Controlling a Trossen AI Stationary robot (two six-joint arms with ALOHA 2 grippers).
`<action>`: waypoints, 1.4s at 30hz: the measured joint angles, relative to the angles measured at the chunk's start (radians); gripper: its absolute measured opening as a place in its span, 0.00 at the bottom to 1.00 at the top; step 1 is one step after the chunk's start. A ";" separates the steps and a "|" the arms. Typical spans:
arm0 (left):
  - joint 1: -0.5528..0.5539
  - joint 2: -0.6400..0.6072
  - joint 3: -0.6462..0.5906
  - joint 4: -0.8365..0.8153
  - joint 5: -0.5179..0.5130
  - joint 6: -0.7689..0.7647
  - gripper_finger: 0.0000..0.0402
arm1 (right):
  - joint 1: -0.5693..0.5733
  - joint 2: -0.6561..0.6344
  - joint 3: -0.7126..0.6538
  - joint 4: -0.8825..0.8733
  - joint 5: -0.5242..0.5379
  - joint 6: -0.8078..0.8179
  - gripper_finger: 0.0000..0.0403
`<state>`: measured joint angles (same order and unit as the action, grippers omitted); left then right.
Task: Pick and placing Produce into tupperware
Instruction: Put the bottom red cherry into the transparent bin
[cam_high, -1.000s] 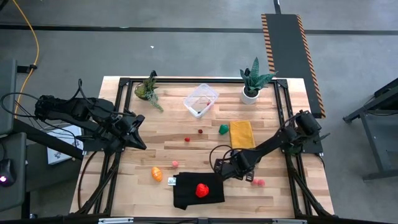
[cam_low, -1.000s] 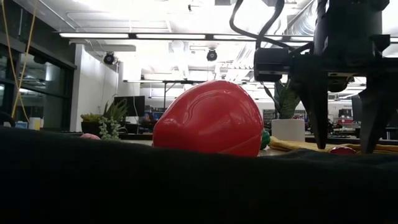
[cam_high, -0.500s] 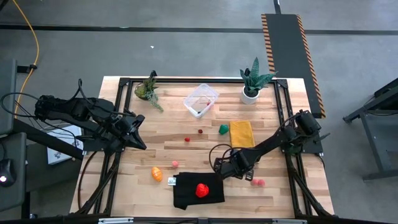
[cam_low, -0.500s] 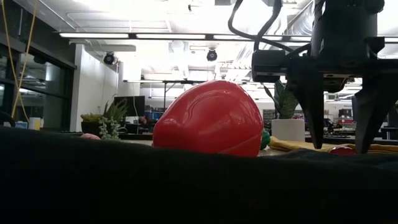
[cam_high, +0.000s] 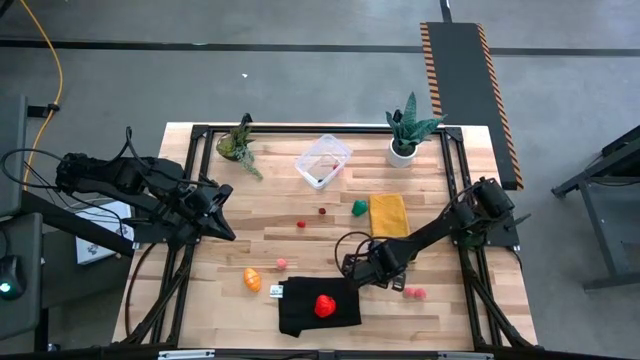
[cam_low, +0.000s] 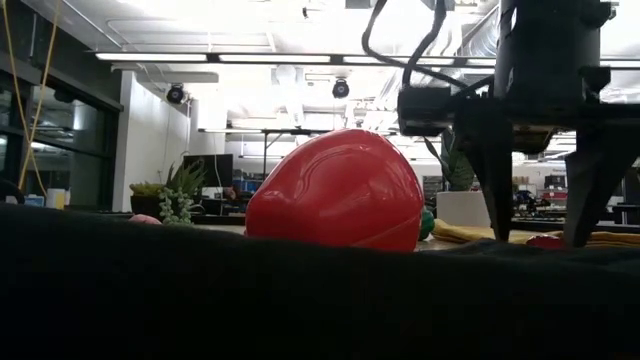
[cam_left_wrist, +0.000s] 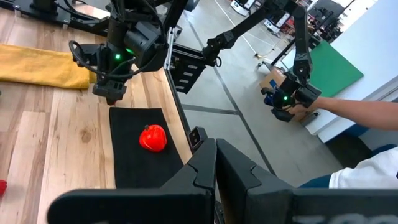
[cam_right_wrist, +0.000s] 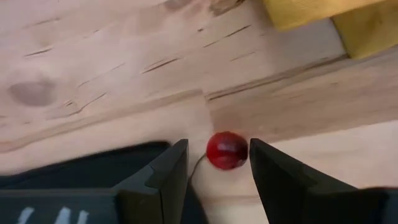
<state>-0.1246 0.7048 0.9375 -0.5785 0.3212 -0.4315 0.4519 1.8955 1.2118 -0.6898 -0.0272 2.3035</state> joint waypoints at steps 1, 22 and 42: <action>0.000 0.000 0.000 0.000 0.000 0.000 0.00 | 0.000 0.004 0.000 -0.001 -0.001 0.000 0.40; 0.000 0.000 0.000 0.000 0.000 -0.001 0.00 | 0.000 0.012 0.000 0.014 -0.010 -0.004 0.25; 0.000 0.000 0.000 0.000 0.000 -0.001 0.00 | 0.000 0.008 0.131 -0.162 -0.010 -0.083 0.22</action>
<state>-0.1249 0.7048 0.9378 -0.5781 0.3210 -0.4320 0.4522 1.9034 1.3431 -0.8518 -0.0368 2.2207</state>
